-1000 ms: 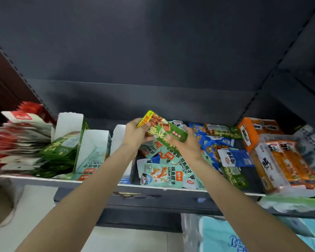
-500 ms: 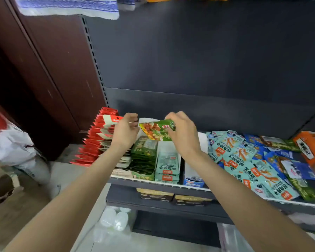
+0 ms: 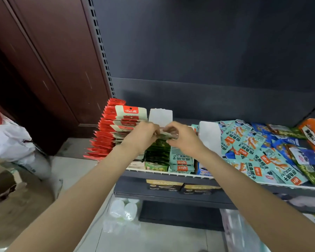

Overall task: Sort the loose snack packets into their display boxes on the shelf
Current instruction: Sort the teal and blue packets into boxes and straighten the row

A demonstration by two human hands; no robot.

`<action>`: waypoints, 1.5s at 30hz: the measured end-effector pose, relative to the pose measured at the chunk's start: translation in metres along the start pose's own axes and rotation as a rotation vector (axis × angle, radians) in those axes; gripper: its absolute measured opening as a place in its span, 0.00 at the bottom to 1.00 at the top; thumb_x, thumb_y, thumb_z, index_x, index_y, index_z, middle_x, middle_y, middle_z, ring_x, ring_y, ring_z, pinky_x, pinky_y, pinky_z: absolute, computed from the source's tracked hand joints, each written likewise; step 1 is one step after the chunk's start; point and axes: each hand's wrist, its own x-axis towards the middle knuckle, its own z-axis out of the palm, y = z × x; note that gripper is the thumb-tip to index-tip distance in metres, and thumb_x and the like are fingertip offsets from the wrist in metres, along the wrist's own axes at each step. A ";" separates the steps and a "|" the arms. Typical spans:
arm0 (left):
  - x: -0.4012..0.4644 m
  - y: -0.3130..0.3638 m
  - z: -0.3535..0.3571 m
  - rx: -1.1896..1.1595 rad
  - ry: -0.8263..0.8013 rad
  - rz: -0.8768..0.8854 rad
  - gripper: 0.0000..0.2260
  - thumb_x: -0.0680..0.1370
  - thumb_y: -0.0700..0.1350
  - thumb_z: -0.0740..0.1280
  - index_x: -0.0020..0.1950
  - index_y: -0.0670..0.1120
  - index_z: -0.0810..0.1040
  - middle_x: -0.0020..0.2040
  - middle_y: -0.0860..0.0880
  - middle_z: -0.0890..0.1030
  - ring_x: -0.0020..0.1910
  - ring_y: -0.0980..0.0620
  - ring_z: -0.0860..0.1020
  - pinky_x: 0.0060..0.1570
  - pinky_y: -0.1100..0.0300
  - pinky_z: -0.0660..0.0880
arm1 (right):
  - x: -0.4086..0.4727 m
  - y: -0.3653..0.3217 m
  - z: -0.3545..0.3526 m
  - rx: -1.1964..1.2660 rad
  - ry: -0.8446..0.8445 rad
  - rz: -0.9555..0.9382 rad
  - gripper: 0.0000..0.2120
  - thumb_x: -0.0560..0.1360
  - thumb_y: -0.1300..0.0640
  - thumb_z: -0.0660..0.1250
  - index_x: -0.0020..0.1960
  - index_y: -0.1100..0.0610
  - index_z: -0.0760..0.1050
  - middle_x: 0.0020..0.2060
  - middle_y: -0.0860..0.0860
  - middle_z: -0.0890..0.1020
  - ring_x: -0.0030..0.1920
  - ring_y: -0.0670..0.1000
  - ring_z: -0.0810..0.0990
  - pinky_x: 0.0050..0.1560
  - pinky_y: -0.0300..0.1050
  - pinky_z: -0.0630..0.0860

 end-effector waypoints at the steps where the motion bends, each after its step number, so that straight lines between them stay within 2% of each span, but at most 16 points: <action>1: 0.001 0.000 0.000 0.045 0.019 -0.014 0.09 0.78 0.36 0.62 0.56 0.43 0.78 0.51 0.42 0.81 0.50 0.44 0.78 0.48 0.57 0.73 | -0.002 0.002 -0.001 -0.006 0.009 0.009 0.17 0.71 0.66 0.71 0.57 0.56 0.74 0.54 0.50 0.79 0.56 0.47 0.76 0.61 0.43 0.73; 4: 0.000 -0.002 0.004 0.178 0.066 -0.014 0.12 0.76 0.33 0.63 0.57 0.43 0.77 0.53 0.44 0.79 0.51 0.45 0.78 0.49 0.58 0.74 | -0.006 0.010 -0.003 -0.138 0.135 -0.038 0.12 0.74 0.63 0.68 0.57 0.56 0.77 0.53 0.51 0.81 0.55 0.49 0.78 0.59 0.43 0.74; 8: -0.003 -0.001 0.005 0.271 0.230 0.267 0.11 0.75 0.36 0.65 0.55 0.43 0.81 0.49 0.44 0.82 0.49 0.43 0.78 0.52 0.51 0.73 | 0.000 0.014 0.011 -0.604 0.180 -0.133 0.11 0.79 0.59 0.61 0.59 0.54 0.78 0.52 0.52 0.83 0.51 0.53 0.81 0.50 0.45 0.75; 10: -0.002 0.000 0.005 0.373 0.149 0.254 0.11 0.77 0.38 0.63 0.56 0.46 0.80 0.50 0.46 0.82 0.51 0.45 0.77 0.55 0.52 0.70 | 0.008 0.016 0.021 -0.545 0.107 -0.084 0.12 0.79 0.62 0.61 0.60 0.56 0.77 0.53 0.55 0.82 0.51 0.54 0.80 0.53 0.44 0.75; 12: 0.002 0.001 0.008 0.435 0.029 0.160 0.12 0.78 0.40 0.60 0.56 0.48 0.80 0.53 0.47 0.81 0.55 0.46 0.76 0.59 0.54 0.67 | 0.013 0.019 0.024 -0.305 0.067 -0.009 0.16 0.78 0.66 0.61 0.64 0.58 0.75 0.58 0.57 0.80 0.57 0.55 0.78 0.60 0.44 0.73; 16: 0.011 0.024 0.010 0.120 -0.038 0.056 0.14 0.77 0.49 0.61 0.59 0.48 0.79 0.58 0.47 0.79 0.57 0.46 0.75 0.59 0.53 0.71 | 0.007 0.038 0.000 -0.051 0.090 0.077 0.19 0.76 0.69 0.61 0.66 0.58 0.73 0.61 0.54 0.78 0.62 0.50 0.75 0.63 0.40 0.69; 18: 0.019 0.045 0.017 -0.033 0.005 0.045 0.14 0.77 0.48 0.62 0.61 0.48 0.77 0.61 0.49 0.77 0.60 0.48 0.74 0.61 0.53 0.70 | -0.001 0.055 -0.021 0.026 0.156 0.108 0.17 0.76 0.68 0.61 0.63 0.59 0.75 0.59 0.53 0.80 0.60 0.50 0.77 0.62 0.38 0.70; 21: 0.041 0.089 0.039 -0.223 0.073 0.052 0.12 0.77 0.45 0.63 0.59 0.48 0.78 0.56 0.50 0.78 0.58 0.51 0.74 0.57 0.56 0.71 | -0.019 0.091 -0.061 0.159 0.299 0.181 0.14 0.76 0.68 0.61 0.59 0.62 0.78 0.55 0.55 0.82 0.57 0.51 0.80 0.60 0.40 0.72; 24: 0.073 0.148 0.073 -0.377 0.072 0.089 0.11 0.77 0.43 0.63 0.58 0.45 0.77 0.54 0.48 0.79 0.53 0.51 0.77 0.55 0.56 0.73 | -0.047 0.139 -0.105 0.167 0.387 0.279 0.12 0.77 0.68 0.61 0.58 0.63 0.77 0.54 0.55 0.81 0.56 0.49 0.79 0.57 0.36 0.71; 27: 0.106 0.208 0.112 -0.434 0.006 0.078 0.14 0.77 0.41 0.64 0.62 0.43 0.74 0.58 0.44 0.77 0.57 0.47 0.76 0.58 0.55 0.72 | -0.074 0.197 -0.145 0.045 0.393 0.399 0.12 0.77 0.66 0.61 0.60 0.62 0.76 0.57 0.56 0.80 0.57 0.51 0.78 0.55 0.37 0.70; 31: 0.140 0.267 0.170 -0.397 -0.179 -0.045 0.24 0.77 0.43 0.65 0.71 0.44 0.63 0.69 0.43 0.67 0.67 0.44 0.68 0.65 0.54 0.67 | -0.098 0.281 -0.198 -0.207 0.263 0.573 0.18 0.78 0.60 0.62 0.68 0.58 0.70 0.65 0.59 0.74 0.61 0.57 0.76 0.56 0.47 0.72; 33: 0.149 0.272 0.193 -0.347 -0.249 -0.097 0.29 0.77 0.45 0.65 0.75 0.45 0.57 0.74 0.44 0.59 0.72 0.44 0.61 0.69 0.53 0.62 | -0.104 0.309 -0.209 -0.271 0.182 0.625 0.23 0.78 0.57 0.63 0.72 0.58 0.64 0.67 0.61 0.70 0.64 0.59 0.72 0.62 0.51 0.70; 35: 0.160 0.288 0.220 -0.280 -0.303 -0.125 0.34 0.77 0.48 0.66 0.77 0.47 0.52 0.78 0.47 0.50 0.76 0.46 0.52 0.73 0.52 0.55 | -0.112 0.345 -0.223 -0.361 0.090 0.659 0.29 0.78 0.54 0.62 0.75 0.55 0.56 0.73 0.60 0.61 0.74 0.58 0.59 0.72 0.50 0.56; 37: 0.167 0.301 0.240 -0.172 -0.363 -0.130 0.37 0.76 0.52 0.66 0.78 0.50 0.48 0.78 0.49 0.44 0.77 0.47 0.46 0.75 0.50 0.50 | -0.116 0.371 -0.231 -0.394 0.022 0.688 0.32 0.79 0.53 0.61 0.77 0.49 0.48 0.76 0.57 0.49 0.76 0.59 0.46 0.74 0.53 0.46; 41: 0.174 0.312 0.259 0.064 -0.410 -0.124 0.36 0.75 0.59 0.65 0.77 0.54 0.52 0.78 0.49 0.45 0.76 0.44 0.45 0.74 0.46 0.51 | -0.118 0.390 -0.240 -0.354 -0.017 0.696 0.37 0.78 0.63 0.60 0.76 0.41 0.42 0.76 0.53 0.40 0.74 0.68 0.40 0.72 0.63 0.51; 45: 0.180 0.317 0.256 0.148 -0.388 -0.130 0.34 0.73 0.61 0.66 0.75 0.55 0.58 0.77 0.48 0.52 0.76 0.43 0.51 0.72 0.45 0.58 | -0.118 0.376 -0.238 -0.485 -0.031 0.607 0.45 0.74 0.74 0.59 0.76 0.43 0.40 0.75 0.60 0.39 0.73 0.70 0.46 0.66 0.64 0.67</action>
